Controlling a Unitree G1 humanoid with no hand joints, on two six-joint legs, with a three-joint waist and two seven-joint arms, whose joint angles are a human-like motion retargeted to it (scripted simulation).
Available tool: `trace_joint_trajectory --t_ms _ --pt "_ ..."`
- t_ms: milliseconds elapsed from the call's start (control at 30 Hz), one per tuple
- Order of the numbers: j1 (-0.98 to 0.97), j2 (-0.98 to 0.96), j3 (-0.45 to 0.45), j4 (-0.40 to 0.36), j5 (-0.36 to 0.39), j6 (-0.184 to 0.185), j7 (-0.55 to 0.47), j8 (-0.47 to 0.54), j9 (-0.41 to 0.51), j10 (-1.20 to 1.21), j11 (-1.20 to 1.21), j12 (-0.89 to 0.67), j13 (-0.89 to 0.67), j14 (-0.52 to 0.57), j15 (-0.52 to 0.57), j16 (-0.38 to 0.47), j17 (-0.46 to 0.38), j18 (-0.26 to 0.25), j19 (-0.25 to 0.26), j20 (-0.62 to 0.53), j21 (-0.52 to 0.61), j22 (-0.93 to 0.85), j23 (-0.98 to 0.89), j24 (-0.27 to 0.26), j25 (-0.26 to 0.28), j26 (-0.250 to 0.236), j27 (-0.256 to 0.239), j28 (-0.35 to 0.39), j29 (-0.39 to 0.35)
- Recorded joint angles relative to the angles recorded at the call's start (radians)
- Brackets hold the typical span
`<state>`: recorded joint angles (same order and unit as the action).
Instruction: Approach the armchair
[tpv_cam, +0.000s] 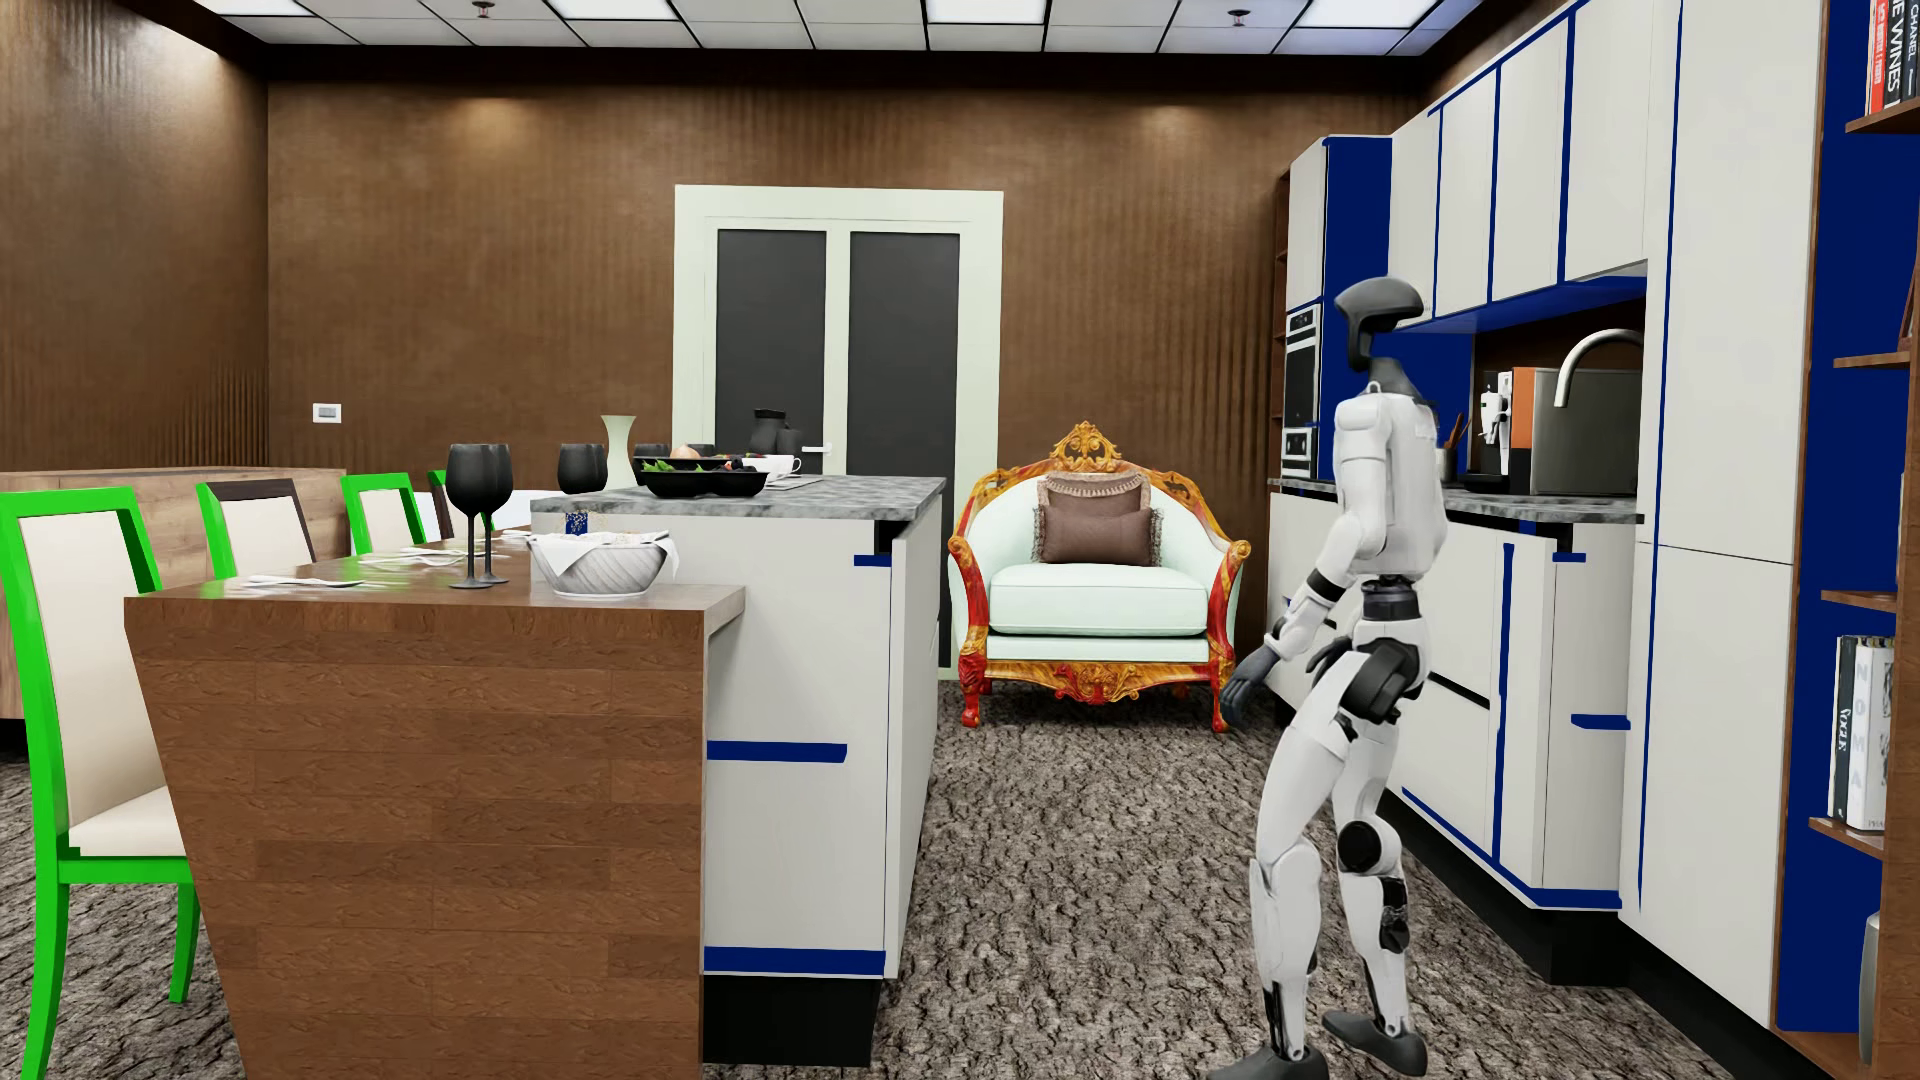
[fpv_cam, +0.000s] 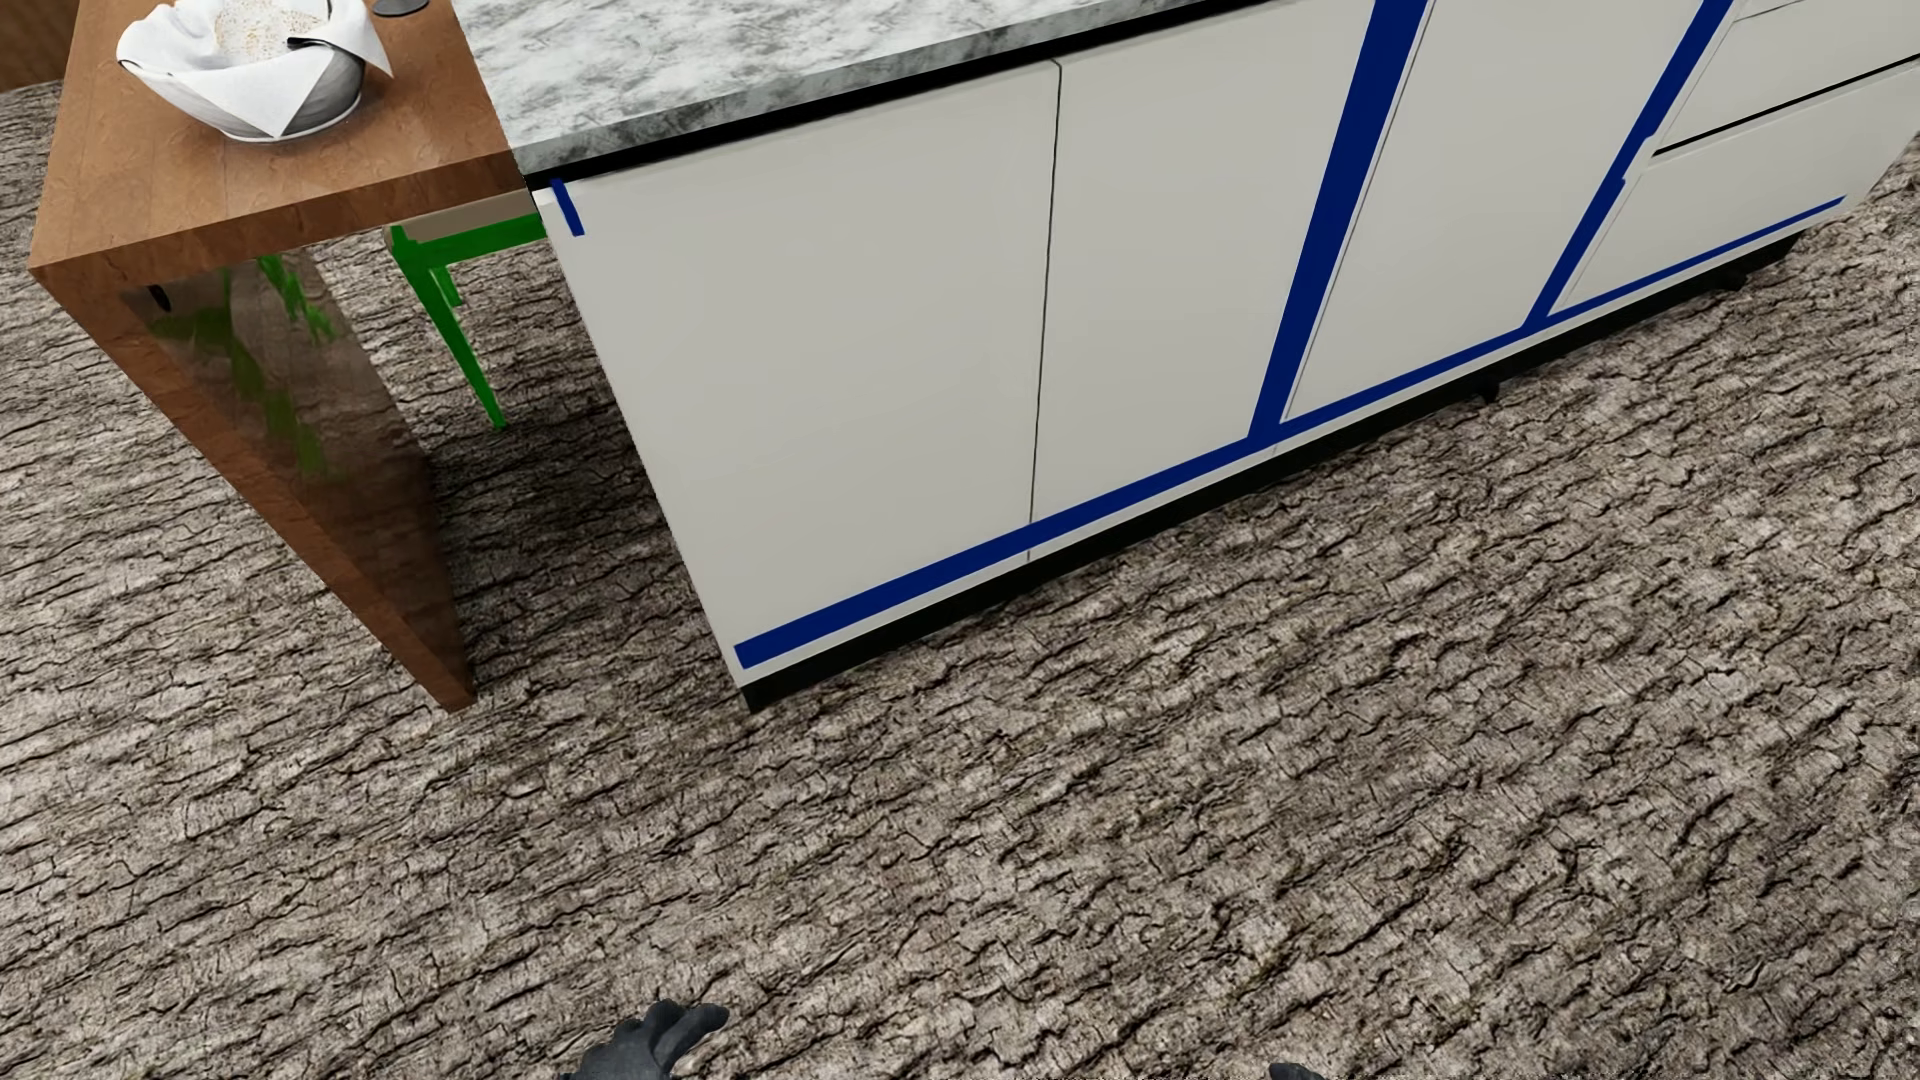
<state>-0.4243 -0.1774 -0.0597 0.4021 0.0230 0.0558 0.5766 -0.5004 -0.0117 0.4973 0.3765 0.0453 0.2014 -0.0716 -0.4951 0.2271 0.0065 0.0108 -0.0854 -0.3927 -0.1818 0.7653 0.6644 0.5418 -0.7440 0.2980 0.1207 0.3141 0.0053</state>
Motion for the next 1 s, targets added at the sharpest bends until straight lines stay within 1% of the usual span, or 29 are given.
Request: trace_joint_trajectory --t_ms 67,100,133,167,200,233,267,300,333,367,400,433,467,533,567,600,633,667,700,733,767,800,833,867,900,933,967,1000 --pt "0.002 -0.001 -0.006 0.008 0.013 -0.009 0.004 0.009 -0.005 -0.012 -0.014 -0.016 0.044 0.014 -0.002 -0.005 0.001 -0.024 -0.005 0.013 -0.003 -0.023 -0.033 -0.015 0.023 -0.011 0.005 0.078 -0.027" --pt "0.005 -0.003 -0.01 0.012 0.02 -0.014 0.008 0.016 -0.007 -0.022 -0.021 -0.029 0.069 0.023 -0.002 -0.015 0.0 -0.039 -0.005 0.022 -0.003 -0.038 -0.045 -0.033 0.031 -0.017 0.013 0.107 -0.039" --pt "0.008 -0.007 -0.015 0.017 0.027 -0.02 0.013 0.026 -0.011 -0.031 -0.025 -0.051 0.105 0.032 -0.004 -0.027 -0.004 -0.054 -0.006 0.03 -0.006 -0.045 -0.05 -0.063 0.038 -0.022 0.008 0.105 -0.052" --pt "0.009 -0.013 -0.019 0.026 0.036 -0.026 0.018 0.04 -0.014 -0.034 -0.025 -0.072 0.131 0.039 -0.007 -0.037 -0.004 -0.068 -0.006 0.034 -0.009 -0.057 -0.048 -0.096 0.043 -0.022 0.011 0.065 -0.058" --pt "0.006 -0.021 -0.023 0.039 0.046 -0.032 0.019 0.057 -0.016 -0.027 -0.023 -0.095 0.151 0.049 -0.013 -0.041 -0.002 -0.081 -0.008 0.031 -0.011 -0.073 -0.043 -0.121 0.046 -0.014 0.015 -0.004 -0.062" --pt "-0.007 -0.029 -0.024 0.053 0.058 -0.038 -0.001 0.08 -0.018 -0.009 -0.02 -0.118 0.169 0.067 -0.02 -0.037 0.001 -0.062 -0.016 0.019 -0.014 -0.093 -0.036 -0.128 0.048 -0.005 0.012 -0.079 -0.067" --pt "-0.031 -0.035 -0.021 0.061 0.072 -0.044 -0.05 0.107 -0.017 0.028 -0.016 -0.139 0.185 0.078 -0.025 -0.03 0.004 0.012 -0.032 0.0 -0.023 -0.113 -0.03 -0.118 0.053 -0.003 0.001 -0.139 -0.08" --pt "-0.08 -0.04 -0.014 0.055 0.085 -0.05 -0.138 0.138 -0.015 0.097 -0.011 -0.154 0.199 0.067 -0.031 -0.022 0.01 0.103 -0.046 -0.018 -0.038 -0.128 -0.028 -0.098 0.066 -0.008 -0.017 -0.176 -0.102" --pt "-0.14 -0.042 -0.003 0.022 0.097 -0.057 -0.252 0.171 -0.012 0.202 -0.007 -0.164 0.21 0.032 -0.037 -0.017 0.016 0.148 -0.055 -0.032 -0.056 -0.134 -0.027 -0.076 0.085 -0.014 -0.036 -0.194 -0.131" --pt "-0.212 -0.043 0.009 -0.053 0.104 -0.064 -0.386 0.205 -0.009 0.333 -0.003 -0.165 0.214 -0.009 -0.043 -0.015 0.018 0.123 -0.064 -0.042 -0.07 -0.133 -0.029 -0.055 0.105 -0.017 -0.053 -0.202 -0.158" --pt "-0.277 -0.042 0.02 -0.149 0.112 -0.07 -0.498 0.239 -0.006 0.464 0.002 -0.155 0.209 -0.041 -0.049 -0.014 0.01 0.06 -0.075 -0.042 -0.073 -0.128 -0.033 -0.039 0.118 -0.015 -0.069 -0.205 -0.176" --pt "-0.336 -0.037 0.029 -0.253 0.12 -0.074 -0.568 0.273 -0.005 0.568 -0.001 -0.132 0.194 -0.056 -0.05 -0.014 -0.008 -0.001 -0.093 -0.034 -0.064 -0.123 -0.038 -0.03 0.123 -0.011 -0.084 -0.205 -0.185" --pt "-0.389 -0.028 0.036 -0.35 0.132 -0.076 -0.601 0.305 -0.004 0.638 -0.005 -0.098 0.169 -0.074 -0.053 -0.013 -0.033 -0.04 -0.107 -0.017 -0.043 -0.118 -0.045 -0.029 0.12 -0.007 -0.097 -0.202 -0.187" --pt "-0.479 0.0 0.05 -0.437 0.16 -0.074 -0.529 0.374 -0.001 0.635 -0.02 -0.008 0.093 -0.076 -0.06 -0.01 -0.094 -0.108 -0.125 0.023 0.019 -0.101 -0.067 -0.043 0.102 -0.003 -0.121 -0.192 -0.183" --pt "-0.518 0.016 0.061 -0.469 0.18 -0.073 -0.492 0.415 0.002 0.575 -0.023 0.048 0.04 -0.079 -0.07 -0.005 -0.118 -0.131 -0.134 0.042 0.062 -0.091 -0.076 -0.049 0.091 0.003 -0.131 -0.193 -0.188" --pt "-0.549 0.036 0.074 -0.507 0.199 -0.071 -0.477 0.46 0.005 0.48 -0.021 0.106 -0.009 -0.078 -0.085 0.002 -0.148 -0.149 -0.145 0.058 0.099 -0.074 -0.092 -0.052 0.083 0.014 -0.15 -0.203 -0.184" --pt "-0.563 0.06 0.088 -0.55 0.218 -0.071 -0.497 0.505 0.009 0.355 -0.015 0.151 -0.06 -0.073 -0.095 -0.001 -0.167 -0.175 -0.156 0.067 0.143 -0.055 -0.106 -0.041 0.072 0.046 -0.161 -0.228 -0.182" --pt "-0.555 0.089 0.106 -0.585 0.23 -0.072 -0.543 0.545 0.013 0.209 -0.007 0.203 -0.095 -0.073 -0.098 0.007 -0.177 -0.193 -0.161 0.074 0.188 -0.037 -0.131 -0.019 0.057 0.071 -0.167 -0.265 -0.173" --pt "-0.535 0.119 0.124 -0.603 0.232 -0.075 -0.586 0.572 0.018 0.1 0.002 0.248 -0.12 -0.045 -0.074 0.009 -0.182 -0.194 -0.162 0.077 0.232 -0.023 -0.157 0.015 0.046 0.093 -0.165 -0.306 -0.158" --pt "-0.515 0.136 0.144 -0.603 0.235 -0.08 -0.6 0.591 0.025 0.108 0.044 0.284 -0.144 0.005 -0.027 0.005 -0.185 -0.024 -0.167 0.087 0.277 -0.013 -0.169 0.053 0.054 0.115 -0.157 -0.34 -0.142" --pt "-0.5 0.131 0.162 -0.576 0.242 -0.087 -0.576 0.61 0.035 0.161 0.13 0.312 -0.14 -0.046 0.047 -0.007 -0.186 0.011 -0.166 0.112 0.313 -0.007 -0.184 0.08 0.078 0.133 -0.147 -0.353 -0.133" --pt "-0.465 0.093 0.181 -0.541 0.238 -0.094 -0.559 0.603 0.047 0.205 0.27 0.333 -0.115 -0.091 0.204 -0.027 -0.183 0.038 -0.009 0.149 0.348 -0.004 -0.197 0.093 0.107 0.146 -0.137 -0.345 -0.122" --pt "-0.415 0.028 0.192 -0.502 0.247 -0.099 -0.545 0.629 0.056 0.224 0.445 0.349 -0.085 -0.145 0.4 -0.052 -0.185 0.061 0.297 0.186 0.388 -0.001 -0.203 0.091 0.125 0.151 -0.125 -0.332 -0.095" --pt "-0.351 -0.07 0.207 -0.448 0.243 -0.103 -0.513 0.547 0.062 0.221 0.644 0.352 -0.061 -0.196 0.521 -0.079 -0.198 0.058 0.332 0.207 0.425 0.005 -0.206 0.084 0.115 0.144 -0.109 -0.328 -0.052" --pt "-0.272 -0.179 0.203 -0.407 0.203 -0.105 -0.481 0.533 0.066 0.191 0.804 0.338 -0.036 -0.234 0.477 -0.097 -0.203 0.042 0.333 0.204 0.437 0.015 -0.204 0.079 0.085 0.129 -0.095 -0.335 -0.028" --pt "-0.179 -0.295 0.185 -0.381 0.123 -0.108 -0.457 0.515 0.067 0.14 0.903 0.306 -0.005 -0.261 0.405 -0.097 -0.187 0.023 0.338 0.179 0.409 0.027 -0.189 0.085 0.067 0.113 -0.079 -0.346 -0.049" --pt "-0.081 -0.397 0.157 -0.366 0.039 -0.109 -0.438 0.485 0.065 0.081 0.923 0.26 0.031 -0.285 0.332 -0.087 -0.154 0.006 0.314 0.142 0.344 0.043 -0.157 0.108 0.082 0.094 -0.062 -0.356 -0.109" --pt "0.015 -0.492 0.126 -0.358 -0.025 -0.108 -0.418 0.45 0.061 0.031 0.882 0.211 0.056 -0.311 0.286 -0.068 -0.12 -0.009 0.238 0.1 0.258 0.042 -0.113 0.137 0.122 0.075 -0.04 -0.367 -0.179"
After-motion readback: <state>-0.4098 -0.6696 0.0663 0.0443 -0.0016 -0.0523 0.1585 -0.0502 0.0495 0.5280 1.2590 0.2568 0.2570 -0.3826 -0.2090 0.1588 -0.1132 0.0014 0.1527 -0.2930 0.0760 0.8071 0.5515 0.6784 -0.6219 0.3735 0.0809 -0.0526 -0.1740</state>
